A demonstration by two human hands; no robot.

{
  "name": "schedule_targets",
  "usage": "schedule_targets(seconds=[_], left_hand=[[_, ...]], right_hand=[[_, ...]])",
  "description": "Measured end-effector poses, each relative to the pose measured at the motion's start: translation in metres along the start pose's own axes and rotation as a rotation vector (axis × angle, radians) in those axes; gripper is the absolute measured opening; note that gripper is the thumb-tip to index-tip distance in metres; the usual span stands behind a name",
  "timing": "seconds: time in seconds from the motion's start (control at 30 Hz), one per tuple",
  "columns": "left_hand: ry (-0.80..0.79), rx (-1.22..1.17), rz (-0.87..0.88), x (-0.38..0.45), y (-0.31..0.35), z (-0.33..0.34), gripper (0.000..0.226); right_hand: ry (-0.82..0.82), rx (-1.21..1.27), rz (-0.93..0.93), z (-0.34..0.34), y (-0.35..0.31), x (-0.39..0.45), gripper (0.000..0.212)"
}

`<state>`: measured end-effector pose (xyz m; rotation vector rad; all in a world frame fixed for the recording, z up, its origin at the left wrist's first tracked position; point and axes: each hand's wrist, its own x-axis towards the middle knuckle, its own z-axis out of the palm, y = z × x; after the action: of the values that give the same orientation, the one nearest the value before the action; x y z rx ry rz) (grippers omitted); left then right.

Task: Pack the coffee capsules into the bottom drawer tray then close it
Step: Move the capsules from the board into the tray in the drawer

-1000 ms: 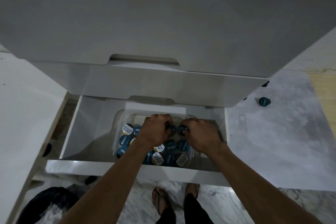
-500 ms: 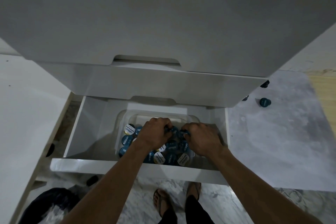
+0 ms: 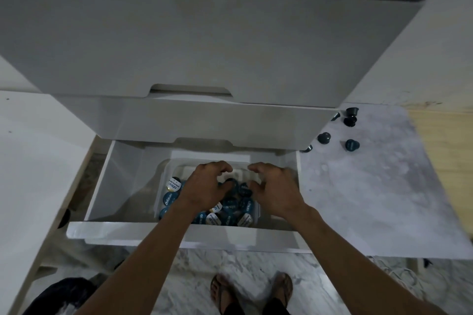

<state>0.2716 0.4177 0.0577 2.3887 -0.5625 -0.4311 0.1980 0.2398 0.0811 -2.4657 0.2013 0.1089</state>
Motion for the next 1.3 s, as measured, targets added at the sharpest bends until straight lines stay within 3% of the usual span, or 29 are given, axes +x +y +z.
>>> schedule_targets(seconds=[0.33,0.53,0.73,0.83,0.97,1.13,1.3], left_hand=[[0.142,-0.087,0.065,-0.021,0.097,0.019,0.027],[0.149,-0.147,0.076,-0.017,0.208,0.088,0.023],[0.095,-0.175,0.005,-0.002,0.274,0.172,0.026],[0.081,-0.149,-0.054,0.015,0.284,0.197,0.029],[0.185,-0.172,-0.196,0.053,0.276,0.211,0.031],[0.286,-0.152,-0.421,0.114,0.245,0.214,0.046],[0.287,-0.119,-0.593,0.159,0.223,0.217,0.063]], right_hand=[[0.171,0.296,-0.015,-0.094,0.034,-0.052,0.033],[0.241,0.342,0.026,-0.177,0.131,-0.098,0.029],[0.246,0.273,0.132,-0.227,0.231,-0.116,0.027],[0.237,0.244,0.150,-0.238,0.262,-0.101,0.028],[0.203,0.195,0.154,-0.234,0.285,-0.068,0.030],[0.098,0.066,0.127,-0.215,0.296,-0.018,0.034],[-0.039,-0.111,0.074,-0.189,0.300,0.039,0.045]])
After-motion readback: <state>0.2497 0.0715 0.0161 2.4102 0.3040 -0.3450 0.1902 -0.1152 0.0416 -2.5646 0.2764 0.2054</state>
